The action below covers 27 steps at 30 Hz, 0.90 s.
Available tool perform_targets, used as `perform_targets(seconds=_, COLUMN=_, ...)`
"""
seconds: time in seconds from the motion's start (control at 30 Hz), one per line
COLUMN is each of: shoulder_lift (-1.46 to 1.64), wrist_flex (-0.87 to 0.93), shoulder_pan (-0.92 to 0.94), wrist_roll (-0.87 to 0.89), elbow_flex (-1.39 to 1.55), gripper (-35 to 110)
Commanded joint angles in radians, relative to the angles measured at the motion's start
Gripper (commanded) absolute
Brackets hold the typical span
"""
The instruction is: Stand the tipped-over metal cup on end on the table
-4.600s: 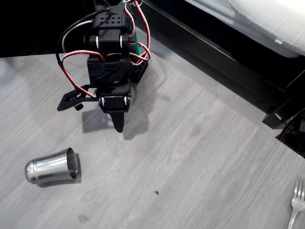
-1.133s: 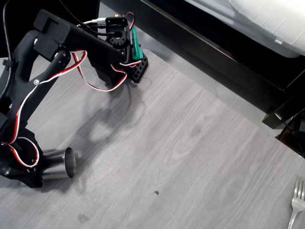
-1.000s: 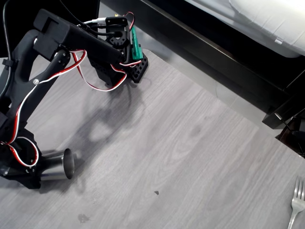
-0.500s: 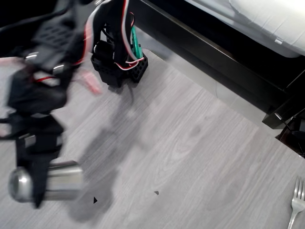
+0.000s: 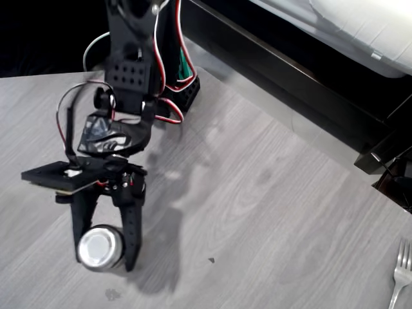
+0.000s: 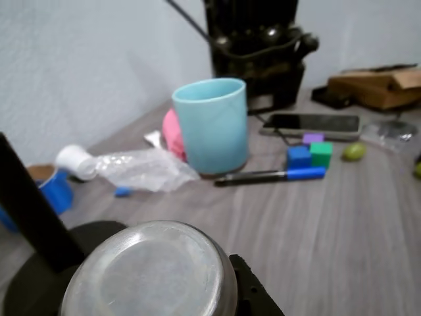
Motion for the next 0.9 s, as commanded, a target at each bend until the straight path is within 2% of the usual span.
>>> perform_targets(seconds=0.0, shoulder_lift=-0.158, wrist_flex=-0.212, shoulder_pan=-0.003, wrist_roll=-0.018, elbow_flex=-0.009, gripper=0)
perform_targets(seconds=0.33, shoulder_lift=-0.551, wrist_flex=-0.611, shoulder_pan=0.008, wrist_roll=-0.031, elbow_flex=-0.067, gripper=0)
perform_targets(seconds=0.87, shoulder_lift=-0.802, wrist_flex=-0.833, shoulder_pan=0.015, wrist_roll=0.043, elbow_flex=-0.143, gripper=0)
